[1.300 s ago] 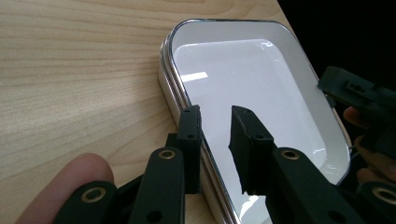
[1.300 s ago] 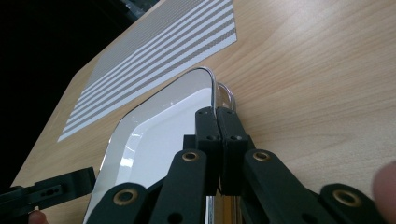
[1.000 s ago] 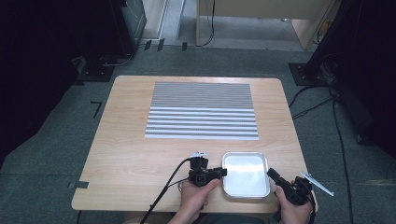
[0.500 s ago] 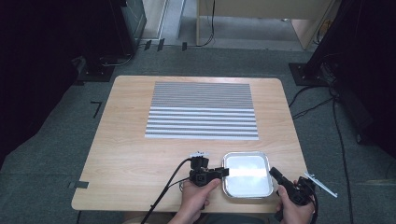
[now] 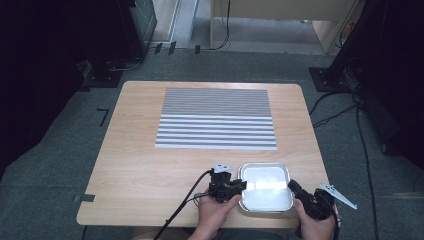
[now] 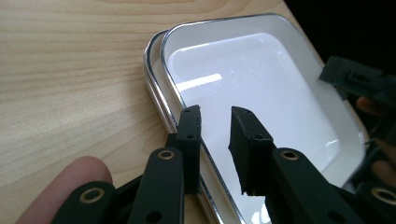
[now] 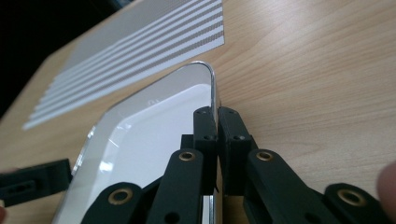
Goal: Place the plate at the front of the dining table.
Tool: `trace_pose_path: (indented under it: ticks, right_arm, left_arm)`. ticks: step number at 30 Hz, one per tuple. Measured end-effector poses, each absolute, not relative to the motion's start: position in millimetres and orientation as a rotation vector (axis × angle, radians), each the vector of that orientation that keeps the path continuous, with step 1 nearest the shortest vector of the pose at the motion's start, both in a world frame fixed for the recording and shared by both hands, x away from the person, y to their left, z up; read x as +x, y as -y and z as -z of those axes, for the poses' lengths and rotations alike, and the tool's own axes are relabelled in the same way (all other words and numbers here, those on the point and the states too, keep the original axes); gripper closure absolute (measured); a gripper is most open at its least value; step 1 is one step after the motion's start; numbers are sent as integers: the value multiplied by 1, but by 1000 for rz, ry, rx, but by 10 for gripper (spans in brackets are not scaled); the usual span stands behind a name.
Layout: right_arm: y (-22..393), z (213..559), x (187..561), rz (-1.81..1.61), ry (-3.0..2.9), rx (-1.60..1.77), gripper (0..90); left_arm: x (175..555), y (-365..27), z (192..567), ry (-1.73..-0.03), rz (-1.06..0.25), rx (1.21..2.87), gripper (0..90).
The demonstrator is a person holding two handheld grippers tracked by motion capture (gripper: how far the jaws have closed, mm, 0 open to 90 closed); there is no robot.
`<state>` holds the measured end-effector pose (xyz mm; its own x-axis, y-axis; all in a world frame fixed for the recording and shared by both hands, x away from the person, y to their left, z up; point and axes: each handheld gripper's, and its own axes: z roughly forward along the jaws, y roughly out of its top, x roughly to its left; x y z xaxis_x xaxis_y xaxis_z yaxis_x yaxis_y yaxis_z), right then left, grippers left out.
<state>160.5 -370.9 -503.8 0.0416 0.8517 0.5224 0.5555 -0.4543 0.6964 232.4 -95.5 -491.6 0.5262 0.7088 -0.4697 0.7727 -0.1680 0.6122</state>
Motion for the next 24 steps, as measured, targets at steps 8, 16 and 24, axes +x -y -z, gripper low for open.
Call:
trace_pose_path:
  ticks: [8, 16, 24]
  right_arm:
    - [355, 502, 163, -1177, -1516, 1948, 864]
    - [353, 502, 165, -1145, -1469, 1984, 894]
    - [357, 503, 162, -1176, -1386, 2043, 898]
  left_arm:
    - [224, 106, 488, -1167, -50, 1989, 752]
    - [222, 110, 489, -1158, -57, 1999, 735]
    - [220, 110, 488, -1149, -44, 1993, 722]
